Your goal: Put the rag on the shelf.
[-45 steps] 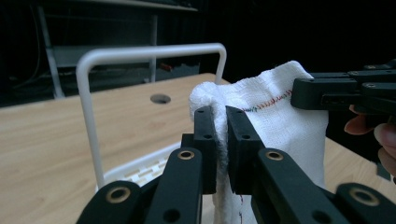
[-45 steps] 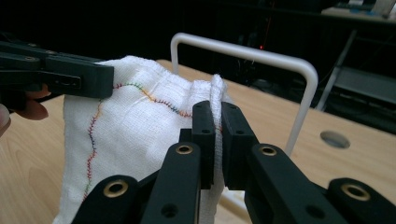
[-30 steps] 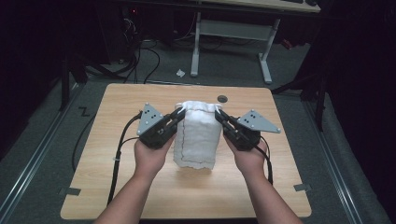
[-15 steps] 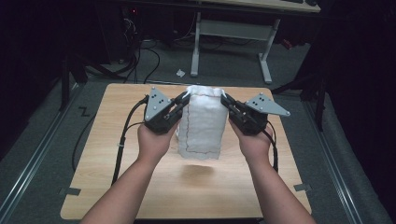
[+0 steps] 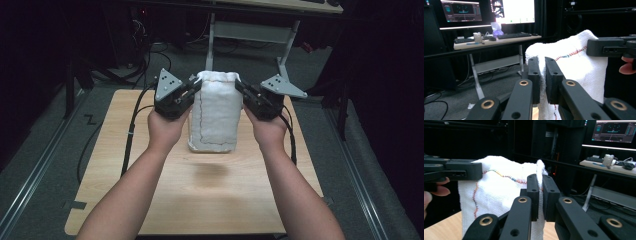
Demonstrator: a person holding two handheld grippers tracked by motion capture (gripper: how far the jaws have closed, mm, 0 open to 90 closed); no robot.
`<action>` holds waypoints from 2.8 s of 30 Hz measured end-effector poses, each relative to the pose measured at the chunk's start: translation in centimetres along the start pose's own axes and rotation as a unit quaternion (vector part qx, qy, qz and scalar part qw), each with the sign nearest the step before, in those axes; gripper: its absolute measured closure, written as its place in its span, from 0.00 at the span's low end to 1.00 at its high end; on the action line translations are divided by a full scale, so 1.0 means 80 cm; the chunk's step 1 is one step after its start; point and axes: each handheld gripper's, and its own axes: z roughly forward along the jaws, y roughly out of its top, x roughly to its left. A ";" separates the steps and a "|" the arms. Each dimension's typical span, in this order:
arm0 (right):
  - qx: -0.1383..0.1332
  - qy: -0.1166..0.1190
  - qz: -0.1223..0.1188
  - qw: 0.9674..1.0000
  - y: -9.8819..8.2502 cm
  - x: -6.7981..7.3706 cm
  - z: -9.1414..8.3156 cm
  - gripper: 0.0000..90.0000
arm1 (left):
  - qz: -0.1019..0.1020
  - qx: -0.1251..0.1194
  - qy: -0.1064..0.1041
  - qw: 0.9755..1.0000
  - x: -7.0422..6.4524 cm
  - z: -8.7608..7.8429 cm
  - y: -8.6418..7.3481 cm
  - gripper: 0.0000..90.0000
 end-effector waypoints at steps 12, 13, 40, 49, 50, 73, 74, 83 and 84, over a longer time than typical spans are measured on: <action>0.035 -0.004 0.030 0.999 -0.011 -0.038 0.059 0.95 | -0.027 0.027 0.000 0.999 0.036 0.049 -0.012 0.93; 0.039 -0.004 0.031 0.999 -0.013 -0.040 0.062 0.95 | -0.029 0.027 0.000 0.999 0.040 0.053 -0.015 0.93; 0.141 -0.020 0.036 0.989 -0.075 -0.068 0.135 0.92 | -0.112 0.139 0.014 0.984 0.082 0.111 -0.075 0.87; 0.147 -0.019 0.043 0.988 -0.080 -0.076 0.133 0.77 | -0.124 0.130 0.008 0.984 0.092 0.103 -0.080 0.64; 0.147 -0.019 0.043 0.988 -0.079 -0.077 0.132 0.77 | -0.124 0.130 0.008 0.984 0.092 0.103 -0.080 0.64; 0.156 -0.014 0.037 0.987 -0.077 -0.071 0.110 0.67 | -0.077 0.118 0.025 0.990 0.075 0.077 -0.065 0.53; 0.155 -0.015 0.034 0.987 -0.077 -0.069 0.107 0.65 | -0.075 0.117 0.026 0.990 0.075 0.074 -0.064 0.53; 0.143 -0.006 0.038 0.989 -0.077 -0.063 0.082 0.59 | -0.046 0.111 0.043 0.992 0.073 0.035 -0.067 0.52; 0.142 -0.002 0.041 0.989 -0.077 -0.062 0.079 0.58 | -0.046 0.111 0.043 0.992 0.073 0.035 -0.067 0.52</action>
